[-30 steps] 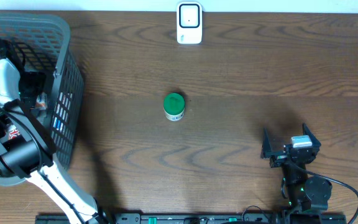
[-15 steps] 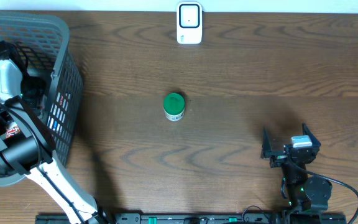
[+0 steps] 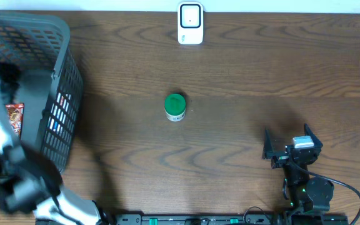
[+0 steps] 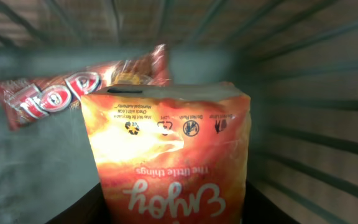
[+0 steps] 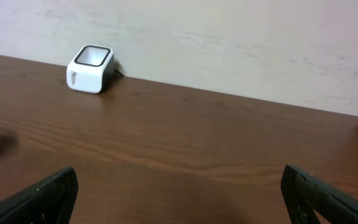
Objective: Scan the item barcode
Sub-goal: 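Reach the left gripper into the basket and grasp the orange Enjoy box, then carry the orange box out and set it right of the bottle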
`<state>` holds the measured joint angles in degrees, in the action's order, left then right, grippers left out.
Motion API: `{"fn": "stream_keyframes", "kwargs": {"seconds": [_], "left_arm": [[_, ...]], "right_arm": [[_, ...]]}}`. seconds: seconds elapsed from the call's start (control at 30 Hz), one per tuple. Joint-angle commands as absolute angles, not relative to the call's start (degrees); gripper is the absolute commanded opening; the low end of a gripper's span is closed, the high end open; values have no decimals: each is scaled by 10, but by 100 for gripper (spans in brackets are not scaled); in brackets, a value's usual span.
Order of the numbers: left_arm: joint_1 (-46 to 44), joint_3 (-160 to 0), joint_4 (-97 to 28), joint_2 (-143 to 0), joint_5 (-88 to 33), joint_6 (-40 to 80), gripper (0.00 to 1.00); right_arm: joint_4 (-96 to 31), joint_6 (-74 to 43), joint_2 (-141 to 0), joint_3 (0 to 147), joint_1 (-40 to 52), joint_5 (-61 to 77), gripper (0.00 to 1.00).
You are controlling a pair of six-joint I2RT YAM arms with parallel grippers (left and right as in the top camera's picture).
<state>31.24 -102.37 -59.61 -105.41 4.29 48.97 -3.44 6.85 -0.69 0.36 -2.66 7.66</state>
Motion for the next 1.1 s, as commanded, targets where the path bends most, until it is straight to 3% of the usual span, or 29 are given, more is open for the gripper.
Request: {"fn": "stream_keyframes", "kwargs": {"seconds": [0.0,0.13,0.27,0.47,0.67,0.83,1.07], "left_arm": [[310,-1050,-601,-879,-23,472,46],[268,-1050,-589,-763,-150,472,46],[141,-1050,-577,-697,-194,486,47],[-162,-1029,-564,-717,-69,484,47],[-379,-1012,-561,-855,48,432,48],[-451,-1012,-534,-1002,59,357,49],[-460,-1012,-527,-1180,59,380,49]], "right_arm": [[-37,62,-4,3,-22,74,99],[-37,62,-4,3,-22,74,99],[-37,62,-4,3,-22,74,99],[-37,62,-4,3,-22,74,99],[-37,62,-4,3,-22,74,99],[-37,62,-4,3,-22,74,99],[-37,62,-4,3,-22,74,99]]}}
